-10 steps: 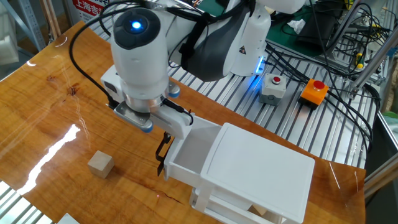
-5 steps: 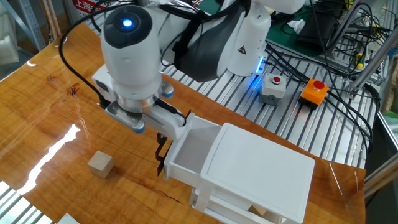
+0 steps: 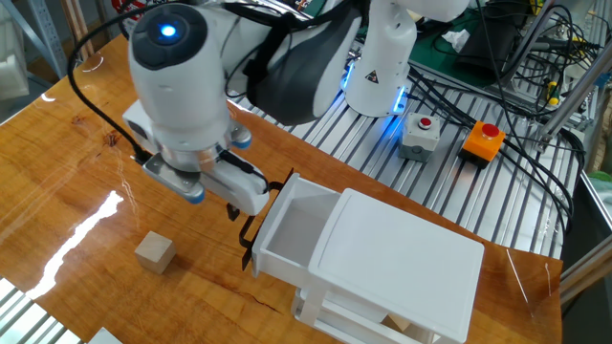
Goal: Put things in the drawer
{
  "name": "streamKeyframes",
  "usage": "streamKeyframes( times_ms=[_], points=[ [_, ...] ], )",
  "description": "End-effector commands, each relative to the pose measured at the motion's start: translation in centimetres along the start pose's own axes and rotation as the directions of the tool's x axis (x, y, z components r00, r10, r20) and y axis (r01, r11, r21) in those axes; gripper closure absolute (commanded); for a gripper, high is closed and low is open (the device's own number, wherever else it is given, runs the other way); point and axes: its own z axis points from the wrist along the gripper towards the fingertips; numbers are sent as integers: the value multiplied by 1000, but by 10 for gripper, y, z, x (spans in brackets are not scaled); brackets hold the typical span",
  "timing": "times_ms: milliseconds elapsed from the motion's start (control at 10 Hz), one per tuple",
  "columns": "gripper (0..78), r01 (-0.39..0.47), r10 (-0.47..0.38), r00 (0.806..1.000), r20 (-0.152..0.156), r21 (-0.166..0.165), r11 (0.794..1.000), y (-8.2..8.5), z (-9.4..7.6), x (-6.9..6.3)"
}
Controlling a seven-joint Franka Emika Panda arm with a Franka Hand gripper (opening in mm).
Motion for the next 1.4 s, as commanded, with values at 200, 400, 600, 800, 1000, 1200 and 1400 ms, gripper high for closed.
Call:
streamKeyframes(
  times_ms=[200,400,600,800,1000,1200,1400],
  points=[
    [1,-13,13,1000,-16,-23,1000,0,-1,-1],
    [1,-69,68,997,-46,-23,997,0,-1,-1],
    [1,-152,151,986,-72,-15,988,0,-1,-1],
    [1,-207,205,976,-78,-8,978,0,-1,-1],
    [1,-217,216,974,-63,-13,976,0,-1,-1],
    [1,-181,179,982,-54,-40,983,0,-1,-1],
    [1,-177,176,984,-34,-33,984,-2,-1,-3]
  ],
)
